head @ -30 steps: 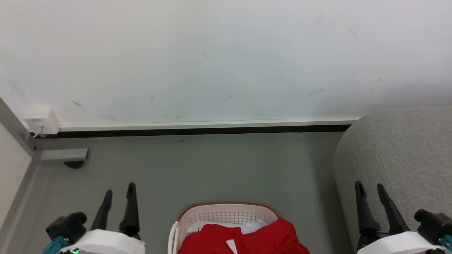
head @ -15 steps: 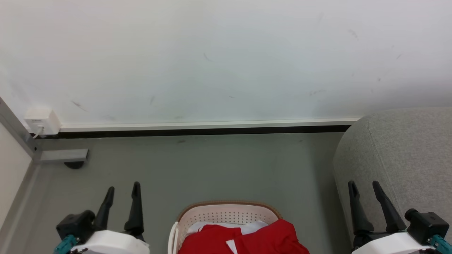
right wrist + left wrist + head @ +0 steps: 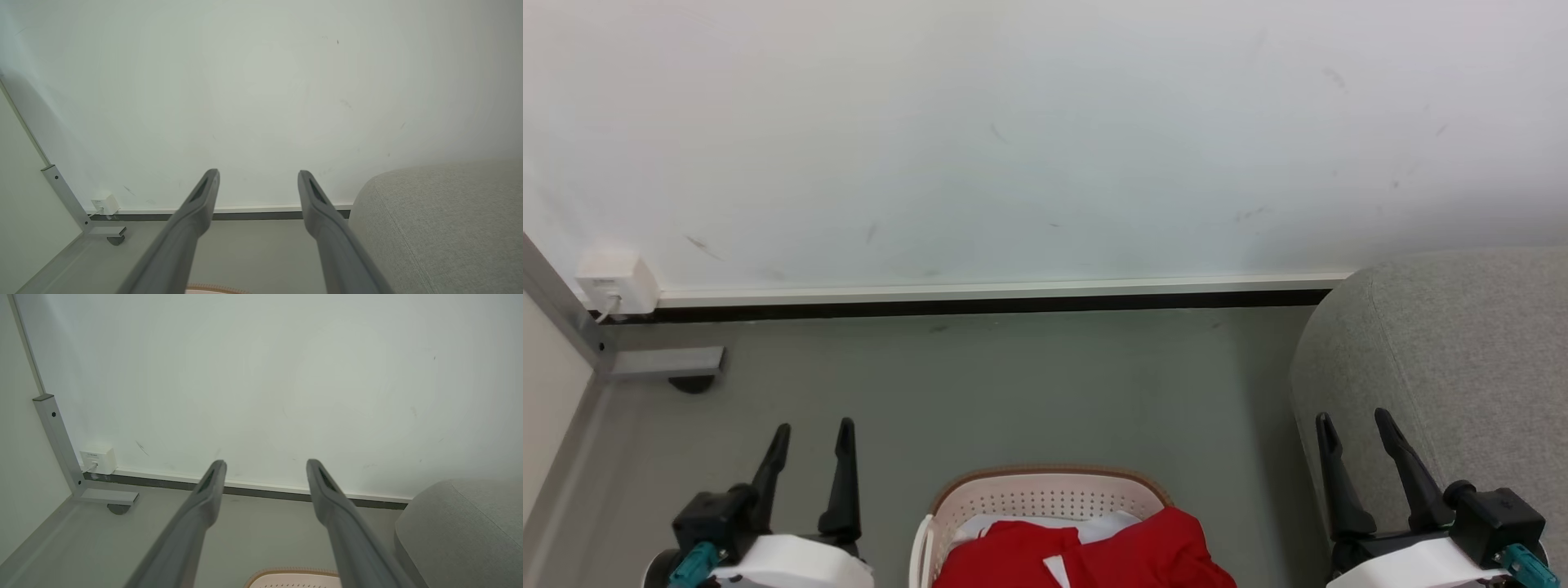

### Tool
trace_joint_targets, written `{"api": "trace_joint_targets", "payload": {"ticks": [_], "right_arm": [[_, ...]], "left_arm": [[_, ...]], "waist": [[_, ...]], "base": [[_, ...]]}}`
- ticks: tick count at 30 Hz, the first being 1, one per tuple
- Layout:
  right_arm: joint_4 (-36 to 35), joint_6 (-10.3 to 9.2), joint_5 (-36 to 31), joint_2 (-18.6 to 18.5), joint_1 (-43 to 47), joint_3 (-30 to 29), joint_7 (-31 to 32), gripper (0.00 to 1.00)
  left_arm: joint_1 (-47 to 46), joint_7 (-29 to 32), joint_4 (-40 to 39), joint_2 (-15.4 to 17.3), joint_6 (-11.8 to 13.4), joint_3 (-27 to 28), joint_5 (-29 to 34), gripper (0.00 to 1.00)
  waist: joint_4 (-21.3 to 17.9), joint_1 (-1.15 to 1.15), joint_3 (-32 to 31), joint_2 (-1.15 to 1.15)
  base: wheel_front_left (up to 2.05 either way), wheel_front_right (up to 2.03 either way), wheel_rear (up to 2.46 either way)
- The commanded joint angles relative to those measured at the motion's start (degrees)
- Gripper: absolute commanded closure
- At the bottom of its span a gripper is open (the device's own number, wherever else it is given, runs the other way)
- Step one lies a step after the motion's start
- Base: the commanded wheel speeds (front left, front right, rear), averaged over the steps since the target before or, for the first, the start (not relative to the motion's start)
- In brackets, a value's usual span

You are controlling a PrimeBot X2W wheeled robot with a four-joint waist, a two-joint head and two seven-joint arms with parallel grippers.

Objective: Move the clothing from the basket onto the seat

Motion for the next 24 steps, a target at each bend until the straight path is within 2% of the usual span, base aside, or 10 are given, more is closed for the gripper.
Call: {"api": "trace_joint_targets", "payload": {"ticks": [1, 24], "right_arm": [[-0.46, -0.10, -1.29, -0.03, -0.69, 0.06, -0.46, 0.00], [-1.49, -0.12, -8.28, 0.27, -0.28, 0.68, -2.96, 0.00]], "left_arm": [[-0.85, -0.73, -0.22, 0.45, 0.12, 0.13, 1.64, 0.00], [-1.10, -3.11, 0.00, -0.50, -0.86, 0.98, 10.68, 0.00]], "waist": [[-0.04, 0.00, -0.01, 0.00], [-0.20, 0.00, -0.22, 0.00]], "base": [[0.00, 0.00, 0.00], [0.00, 0.00, 0.00]]}}
